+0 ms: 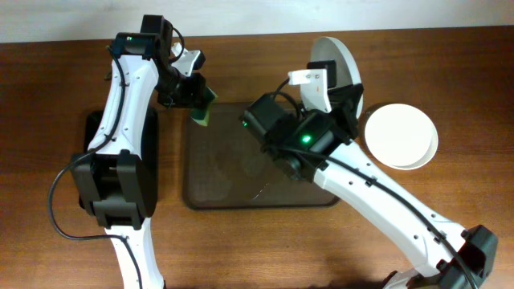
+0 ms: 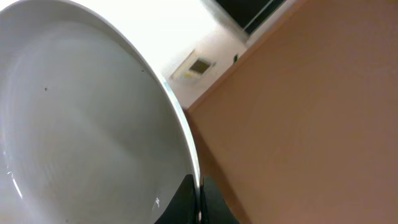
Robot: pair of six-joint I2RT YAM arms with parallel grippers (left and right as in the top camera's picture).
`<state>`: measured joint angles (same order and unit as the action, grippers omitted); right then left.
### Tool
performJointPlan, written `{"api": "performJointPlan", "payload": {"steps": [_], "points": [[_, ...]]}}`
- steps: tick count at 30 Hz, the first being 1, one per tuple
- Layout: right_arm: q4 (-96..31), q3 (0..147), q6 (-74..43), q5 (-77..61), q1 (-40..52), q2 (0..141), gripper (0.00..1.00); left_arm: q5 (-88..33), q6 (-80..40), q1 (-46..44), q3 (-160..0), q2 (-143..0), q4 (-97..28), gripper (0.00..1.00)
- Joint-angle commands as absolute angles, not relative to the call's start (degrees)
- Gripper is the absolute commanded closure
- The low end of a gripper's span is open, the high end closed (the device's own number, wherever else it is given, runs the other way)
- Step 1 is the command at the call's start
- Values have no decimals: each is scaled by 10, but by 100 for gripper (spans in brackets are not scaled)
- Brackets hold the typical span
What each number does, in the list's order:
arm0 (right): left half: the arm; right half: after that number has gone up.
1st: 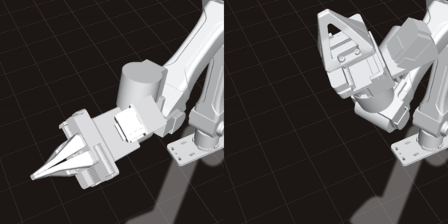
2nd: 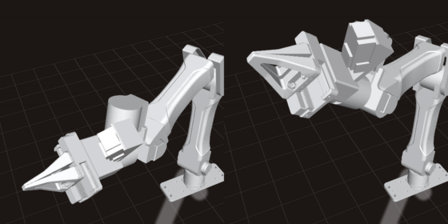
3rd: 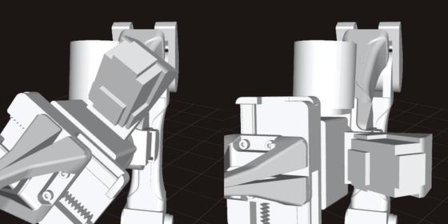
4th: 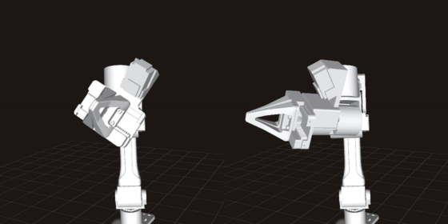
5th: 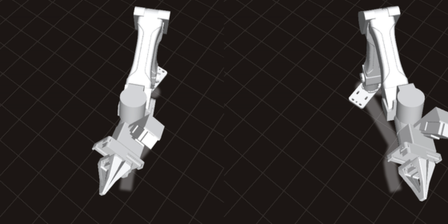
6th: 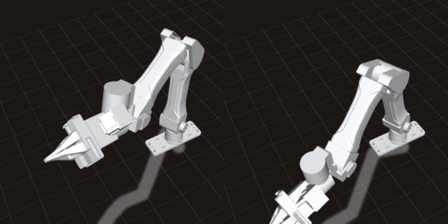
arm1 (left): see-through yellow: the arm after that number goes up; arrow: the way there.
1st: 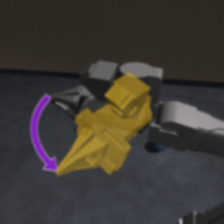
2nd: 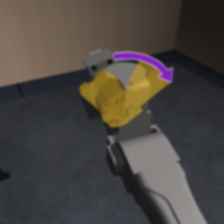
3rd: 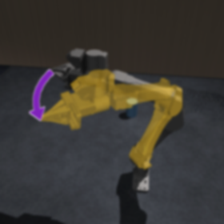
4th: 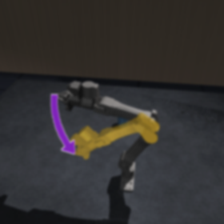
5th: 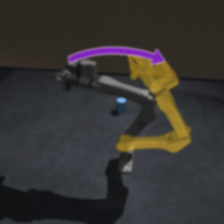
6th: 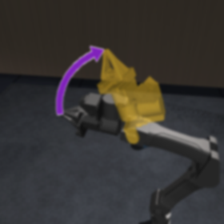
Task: Clean dirty plates on tray and stack at the side
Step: 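Carry the last plate right and stack it on the pile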
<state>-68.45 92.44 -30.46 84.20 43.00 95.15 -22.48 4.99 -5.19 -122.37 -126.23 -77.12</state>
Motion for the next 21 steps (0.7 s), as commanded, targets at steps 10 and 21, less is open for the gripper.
{"api": "performJointPlan", "payload": {"steps": [10,21], "points": [[-697,925,-331,322,88,952,96,-227,61,-52,-1230,-1264,-772,99],[-455,670,-331,258,-151,952,96,-227,61,-53,-1230,-1264,-770,99]]}}
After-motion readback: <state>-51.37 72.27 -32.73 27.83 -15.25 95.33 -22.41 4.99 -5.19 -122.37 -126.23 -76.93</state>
